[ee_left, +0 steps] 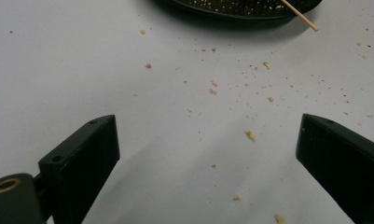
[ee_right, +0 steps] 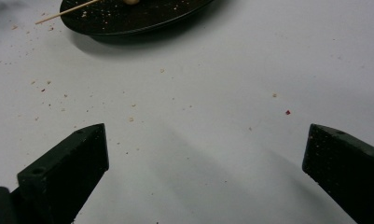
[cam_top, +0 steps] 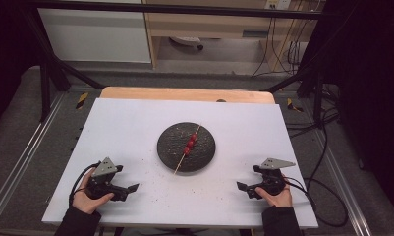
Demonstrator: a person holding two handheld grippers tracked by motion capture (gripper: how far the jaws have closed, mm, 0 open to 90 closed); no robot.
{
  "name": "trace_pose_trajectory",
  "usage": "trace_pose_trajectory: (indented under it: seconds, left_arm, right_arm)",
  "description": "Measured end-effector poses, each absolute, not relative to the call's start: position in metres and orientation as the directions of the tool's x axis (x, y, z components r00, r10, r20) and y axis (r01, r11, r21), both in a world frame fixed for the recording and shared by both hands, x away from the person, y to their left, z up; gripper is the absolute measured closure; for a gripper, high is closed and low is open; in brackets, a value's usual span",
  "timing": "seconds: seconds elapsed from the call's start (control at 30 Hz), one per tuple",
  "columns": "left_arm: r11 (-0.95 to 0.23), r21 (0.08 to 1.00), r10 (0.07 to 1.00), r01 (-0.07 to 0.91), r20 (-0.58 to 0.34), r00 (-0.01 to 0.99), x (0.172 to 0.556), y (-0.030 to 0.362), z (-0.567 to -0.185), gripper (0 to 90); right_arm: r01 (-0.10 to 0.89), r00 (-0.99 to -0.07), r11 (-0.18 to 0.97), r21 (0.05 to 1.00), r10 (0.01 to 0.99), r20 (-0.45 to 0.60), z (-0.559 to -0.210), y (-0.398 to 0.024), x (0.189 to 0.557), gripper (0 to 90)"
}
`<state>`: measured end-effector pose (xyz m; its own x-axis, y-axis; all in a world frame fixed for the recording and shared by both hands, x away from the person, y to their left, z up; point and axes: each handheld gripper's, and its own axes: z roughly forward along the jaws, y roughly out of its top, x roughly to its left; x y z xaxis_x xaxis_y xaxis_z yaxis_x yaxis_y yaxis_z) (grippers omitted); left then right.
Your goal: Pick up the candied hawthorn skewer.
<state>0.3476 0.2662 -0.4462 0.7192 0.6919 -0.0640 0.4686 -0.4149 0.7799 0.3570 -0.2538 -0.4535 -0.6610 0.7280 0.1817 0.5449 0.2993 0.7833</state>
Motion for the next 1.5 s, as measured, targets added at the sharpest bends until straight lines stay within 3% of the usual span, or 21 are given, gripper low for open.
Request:
trace_pose_trajectory:
  seconds: [0.93, 1.5]
  left_arm:
    - [-0.407, 0.775, 0.71, 0.483, -0.064, 0.701, 0.352, 0.237, -0.428, 7.4]
    - [-0.43, 0.752, 0.715, 0.499, -0.053, 0.697, 0.369, 0.2, -0.413, 9.2]
  right_arm:
    - [0.539, -0.663, 0.306, 0.784, 0.728, 0.172, -0.453, -0.254, 0.357, 0.9]
    - [0.545, -0.66, 0.306, 0.78, 0.731, 0.174, -0.453, -0.254, 0.358, 1.0]
